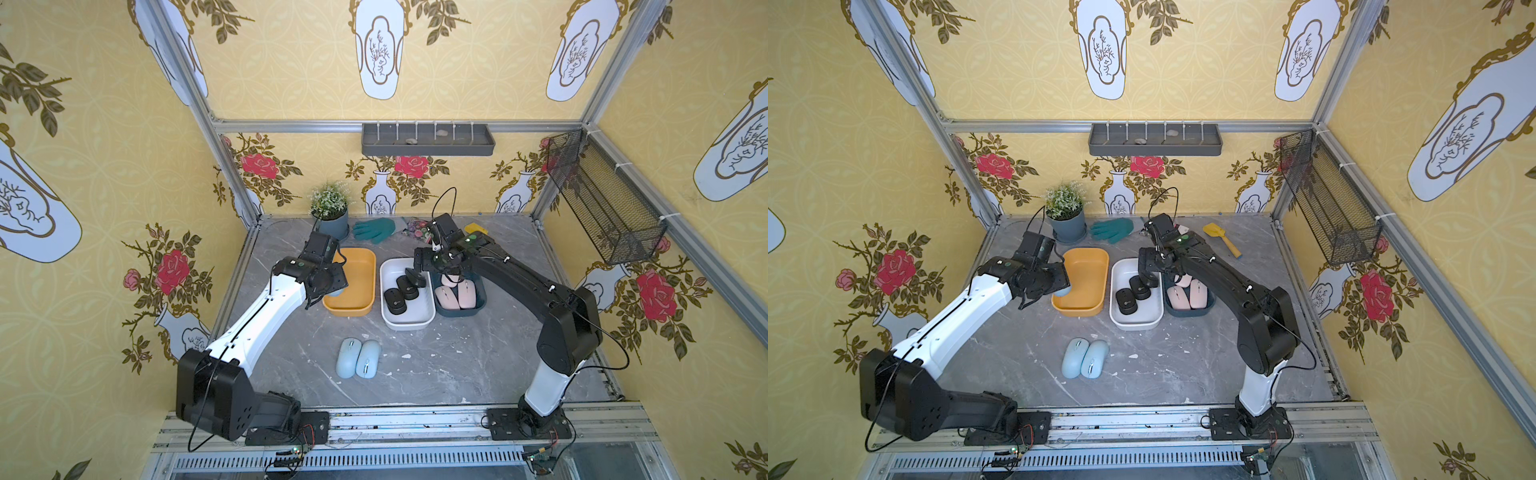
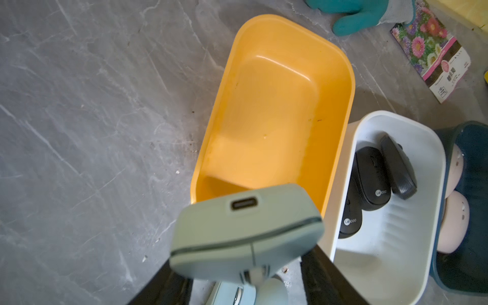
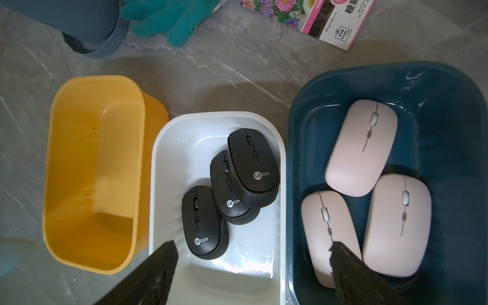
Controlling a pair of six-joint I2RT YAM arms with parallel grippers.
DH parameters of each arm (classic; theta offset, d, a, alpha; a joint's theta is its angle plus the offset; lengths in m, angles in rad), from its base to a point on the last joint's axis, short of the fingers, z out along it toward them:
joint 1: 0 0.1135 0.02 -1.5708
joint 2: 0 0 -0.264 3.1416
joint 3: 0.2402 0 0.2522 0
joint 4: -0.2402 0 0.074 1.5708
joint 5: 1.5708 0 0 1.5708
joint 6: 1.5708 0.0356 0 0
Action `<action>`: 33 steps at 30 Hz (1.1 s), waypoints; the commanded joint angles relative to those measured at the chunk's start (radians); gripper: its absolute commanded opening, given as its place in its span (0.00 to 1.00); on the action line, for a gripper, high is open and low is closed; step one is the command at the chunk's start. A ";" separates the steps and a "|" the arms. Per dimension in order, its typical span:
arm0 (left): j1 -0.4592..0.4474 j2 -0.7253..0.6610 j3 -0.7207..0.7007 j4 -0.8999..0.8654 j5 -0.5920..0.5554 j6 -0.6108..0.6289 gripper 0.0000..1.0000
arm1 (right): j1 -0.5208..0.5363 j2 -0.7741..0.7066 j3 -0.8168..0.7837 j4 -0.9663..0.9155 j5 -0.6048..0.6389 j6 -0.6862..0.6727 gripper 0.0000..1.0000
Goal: Place the mice by color into the storage box
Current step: Place the mouse in the storage box.
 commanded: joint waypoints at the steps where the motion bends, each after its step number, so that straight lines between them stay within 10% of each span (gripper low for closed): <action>1: 0.002 0.084 0.056 0.089 0.004 0.050 0.63 | -0.005 -0.006 -0.010 0.028 -0.012 -0.013 0.93; 20: 0.017 0.563 0.384 0.131 0.089 0.117 0.63 | -0.021 -0.036 -0.066 0.035 -0.005 -0.016 0.92; 26: 0.020 0.444 0.309 0.089 0.086 0.165 0.69 | -0.022 -0.060 -0.062 0.023 -0.006 -0.016 0.92; 33: -0.016 0.178 0.045 0.011 0.118 0.174 1.00 | -0.020 -0.087 -0.091 0.026 0.000 -0.005 0.92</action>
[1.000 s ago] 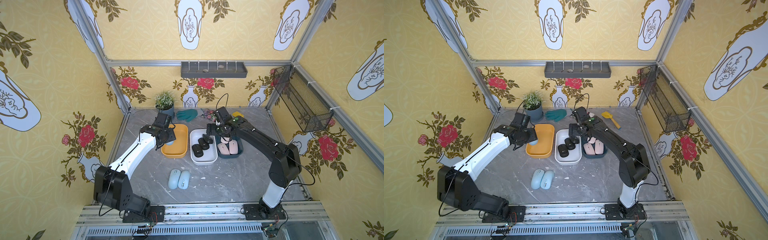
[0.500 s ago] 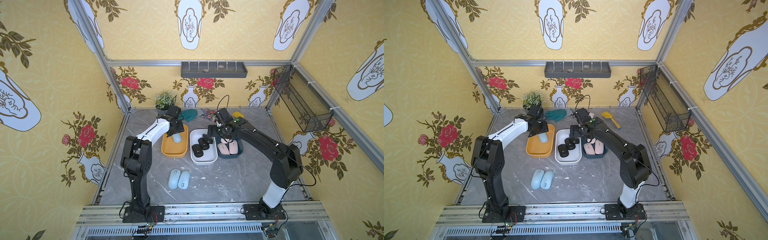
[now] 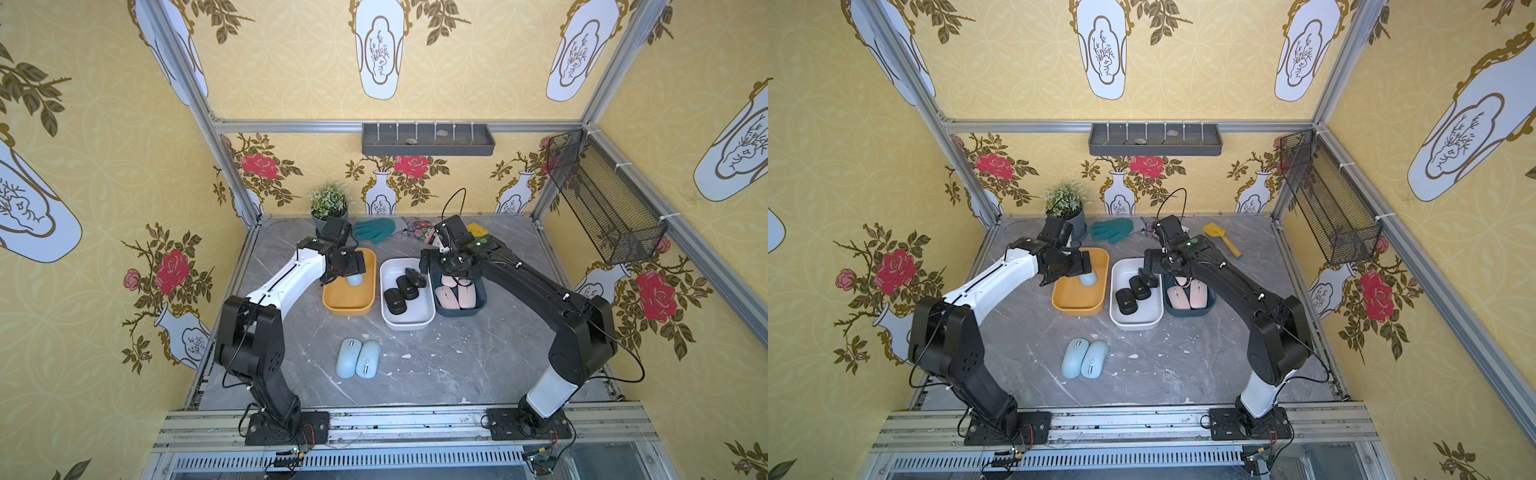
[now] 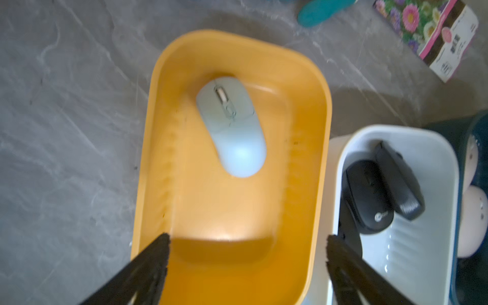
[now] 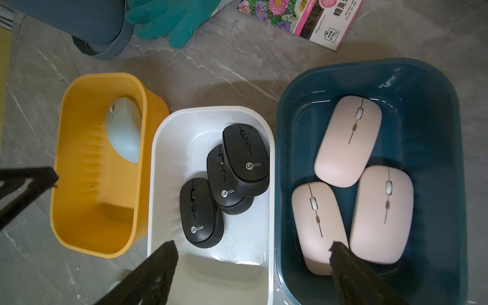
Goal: Place the mice by color into the storage box
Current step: Place the mouse in the storage box, then pick up the mouse from the center of the board.
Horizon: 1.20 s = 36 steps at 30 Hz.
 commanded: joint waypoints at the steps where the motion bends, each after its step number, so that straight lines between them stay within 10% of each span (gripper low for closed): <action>1: -0.030 -0.101 -0.113 -0.058 0.010 -0.004 1.00 | 0.001 0.002 -0.009 0.018 0.008 0.009 0.92; 14: -0.141 -0.479 -0.493 -0.088 0.070 -0.157 0.87 | 0.025 0.034 0.011 -0.009 0.008 0.014 0.92; 36: -0.290 -0.441 -0.689 -0.010 0.083 -0.312 0.86 | 0.059 0.084 -0.009 0.018 -0.009 0.039 0.92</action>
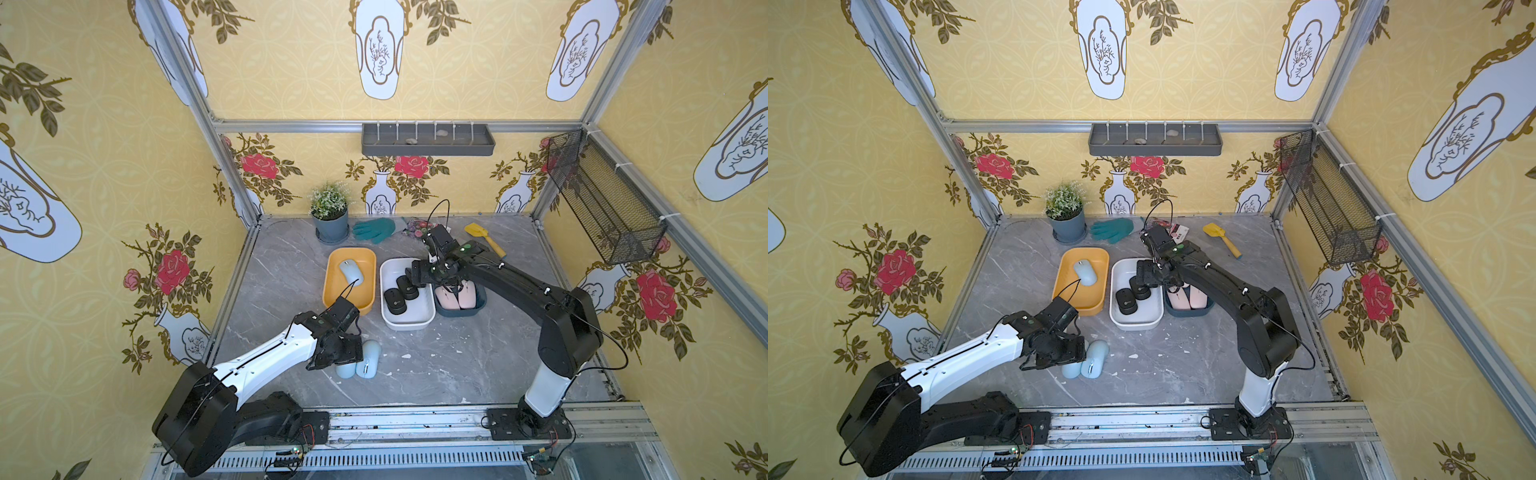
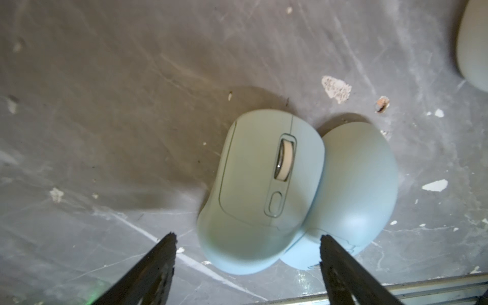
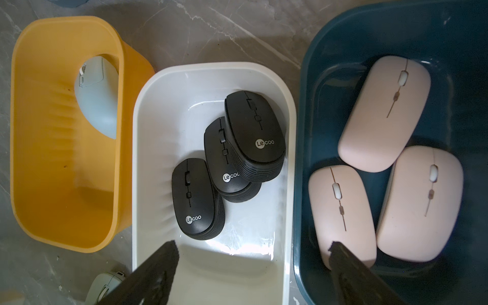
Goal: Place the mice by color into the storage box
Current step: Pick up the mouse from the center of the board.
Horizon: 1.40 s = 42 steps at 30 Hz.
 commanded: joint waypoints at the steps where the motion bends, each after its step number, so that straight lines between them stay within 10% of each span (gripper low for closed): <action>1: 0.000 0.006 -0.015 0.044 -0.006 -0.026 0.86 | 0.003 0.010 0.007 0.016 -0.004 0.013 0.92; 42: 0.000 0.090 0.045 -0.007 -0.085 -0.023 0.56 | 0.013 0.040 0.024 0.012 -0.007 0.015 0.92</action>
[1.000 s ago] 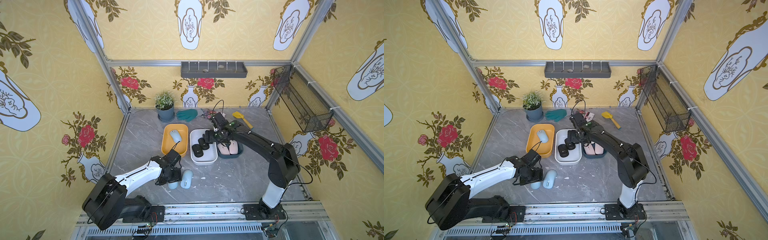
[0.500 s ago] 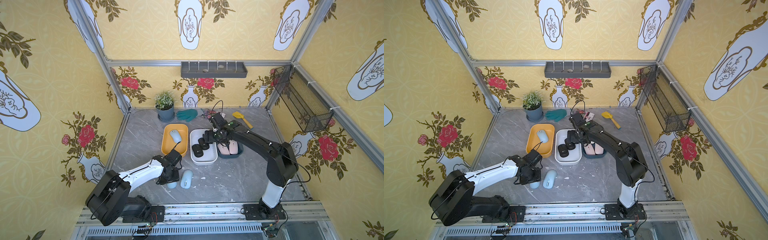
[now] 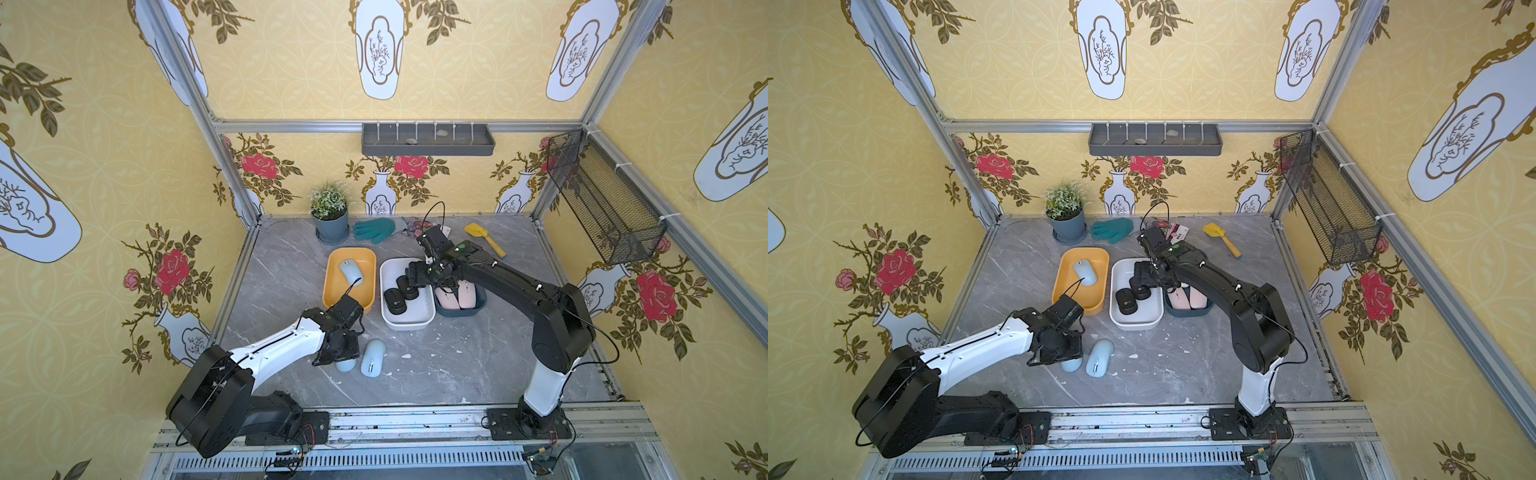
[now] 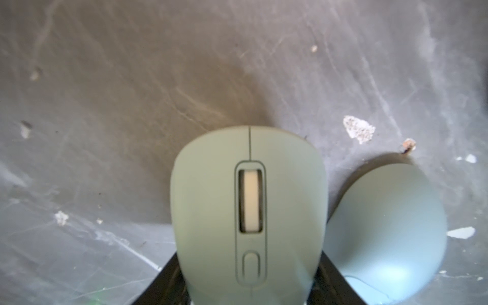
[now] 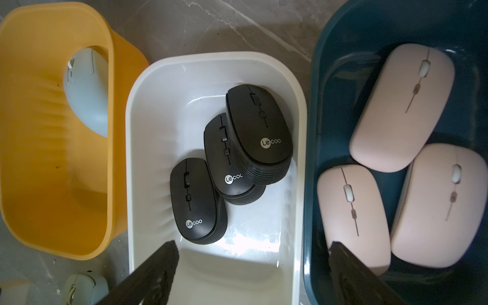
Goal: Place the mice by color into the storage box
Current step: Pick up the mouse from the center of the board, then place the mouse in the storage box.
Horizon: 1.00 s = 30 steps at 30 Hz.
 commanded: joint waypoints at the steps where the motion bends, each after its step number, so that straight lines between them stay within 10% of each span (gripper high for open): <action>1: 0.000 -0.008 0.020 -0.049 -0.017 0.013 0.56 | 0.002 -0.002 0.005 0.013 0.001 -0.003 0.92; 16: 0.019 0.055 0.445 -0.254 -0.170 0.151 0.58 | -0.008 -0.032 0.035 0.002 0.023 -0.030 0.92; 30: 0.201 0.326 0.706 -0.095 -0.096 0.313 0.58 | -0.034 -0.097 -0.026 0.014 0.032 -0.042 0.92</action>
